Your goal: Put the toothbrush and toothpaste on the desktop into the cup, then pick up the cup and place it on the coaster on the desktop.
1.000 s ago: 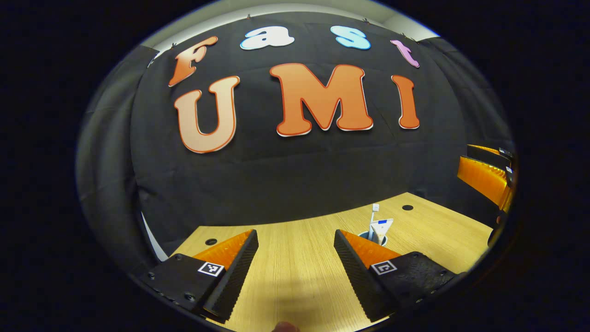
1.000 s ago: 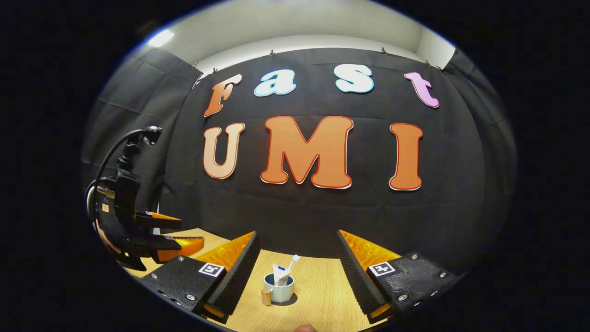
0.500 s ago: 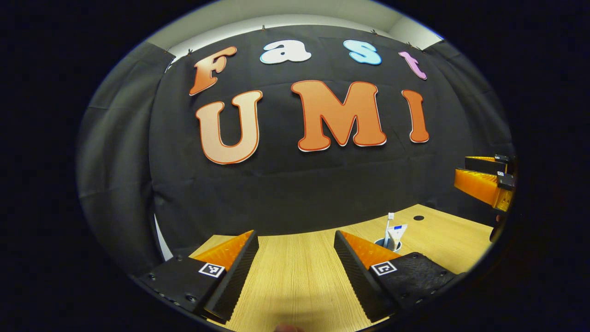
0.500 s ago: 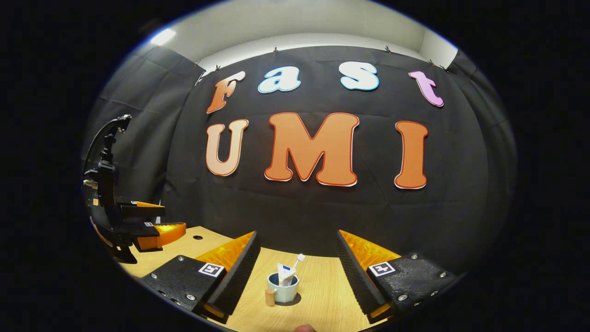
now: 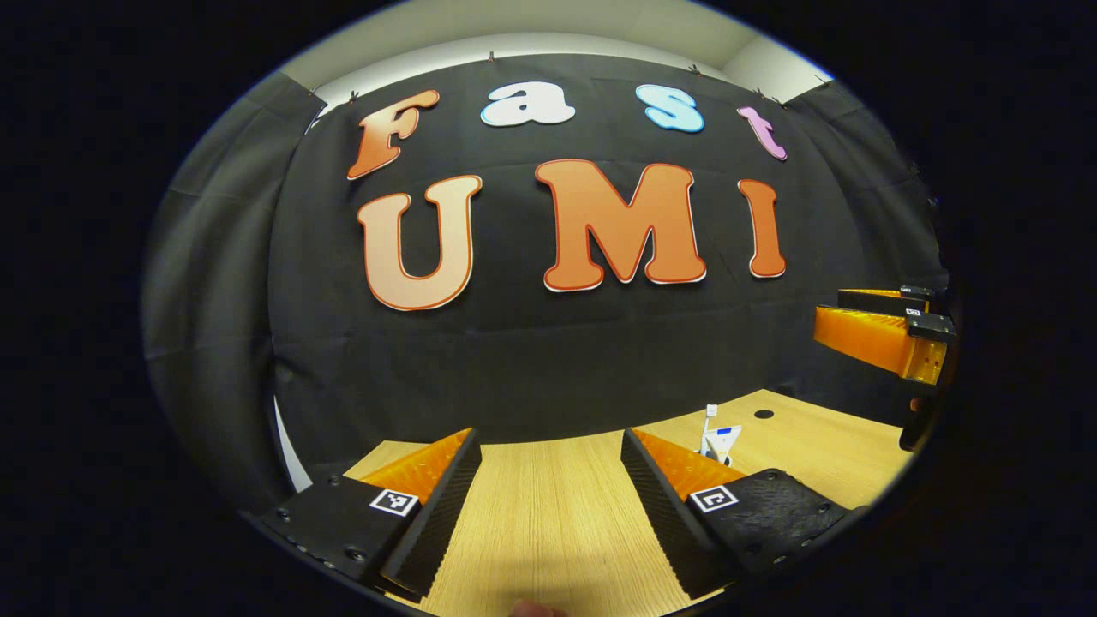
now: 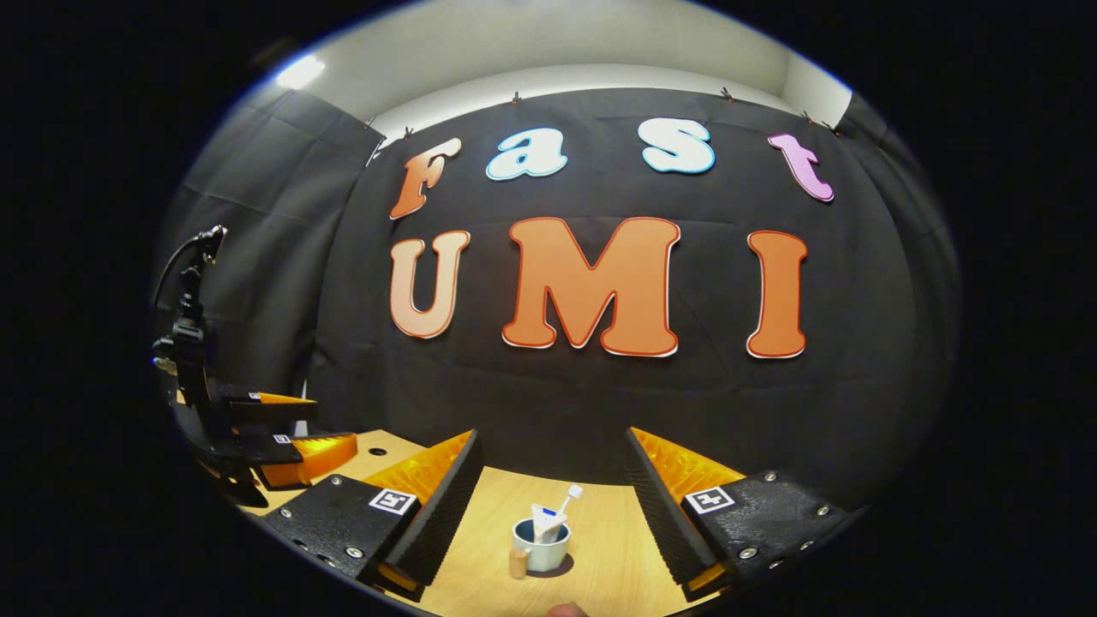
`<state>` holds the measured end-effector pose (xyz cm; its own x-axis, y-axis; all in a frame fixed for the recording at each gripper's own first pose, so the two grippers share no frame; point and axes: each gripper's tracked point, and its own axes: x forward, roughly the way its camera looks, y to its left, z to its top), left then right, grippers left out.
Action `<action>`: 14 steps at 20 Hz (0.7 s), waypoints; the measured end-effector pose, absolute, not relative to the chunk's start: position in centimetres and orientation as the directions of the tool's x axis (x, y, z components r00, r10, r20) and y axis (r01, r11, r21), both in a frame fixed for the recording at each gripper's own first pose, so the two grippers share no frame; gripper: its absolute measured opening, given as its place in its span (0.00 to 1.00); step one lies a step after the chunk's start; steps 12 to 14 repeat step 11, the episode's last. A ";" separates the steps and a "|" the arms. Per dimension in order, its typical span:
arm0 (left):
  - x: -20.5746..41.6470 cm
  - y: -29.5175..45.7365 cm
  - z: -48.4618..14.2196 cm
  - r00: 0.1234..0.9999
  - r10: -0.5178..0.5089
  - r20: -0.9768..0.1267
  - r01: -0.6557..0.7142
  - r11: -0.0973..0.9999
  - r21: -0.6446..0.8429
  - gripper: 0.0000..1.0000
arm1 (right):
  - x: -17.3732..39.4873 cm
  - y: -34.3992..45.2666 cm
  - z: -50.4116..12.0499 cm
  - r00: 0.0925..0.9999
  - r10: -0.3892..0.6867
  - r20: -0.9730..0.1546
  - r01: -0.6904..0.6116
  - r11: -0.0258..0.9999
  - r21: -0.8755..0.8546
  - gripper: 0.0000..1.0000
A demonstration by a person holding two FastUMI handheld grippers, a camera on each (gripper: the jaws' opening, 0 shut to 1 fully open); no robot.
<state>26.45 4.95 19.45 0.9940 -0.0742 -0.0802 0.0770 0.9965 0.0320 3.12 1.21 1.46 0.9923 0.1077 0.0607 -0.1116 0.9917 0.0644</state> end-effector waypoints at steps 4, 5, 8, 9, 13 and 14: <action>25.9 5.6 22.0 0.997 -0.074 -0.032 0.076 0.996 0.048 0.98 | 2.6 1.2 2.5 0.992 0.098 0.079 -0.103 0.992 0.066 0.98; 25.8 5.6 22.4 0.997 -0.071 -0.021 0.072 0.996 0.060 0.98 | 2.5 1.2 2.6 0.992 0.098 0.083 -0.104 0.992 0.067 0.98; 25.2 4.8 23.6 0.997 -0.076 0.015 0.075 0.996 0.056 0.98 | 2.5 1.0 2.6 0.993 0.084 0.086 -0.089 0.994 0.055 1.00; 25.0 4.5 23.5 0.996 -0.083 0.016 0.082 0.996 0.047 0.98 | 2.6 1.0 2.4 0.993 0.083 0.083 -0.087 0.995 0.049 0.98; 25.2 3.8 23.2 0.995 -0.094 0.012 0.094 0.995 0.023 0.99 | 2.5 1.0 1.7 0.993 0.088 0.074 -0.092 0.994 0.052 0.98; 25.2 3.8 23.2 0.995 -0.094 0.012 0.094 0.995 0.023 0.99 | 2.5 1.0 1.7 0.993 0.088 0.074 -0.092 0.994 0.052 0.98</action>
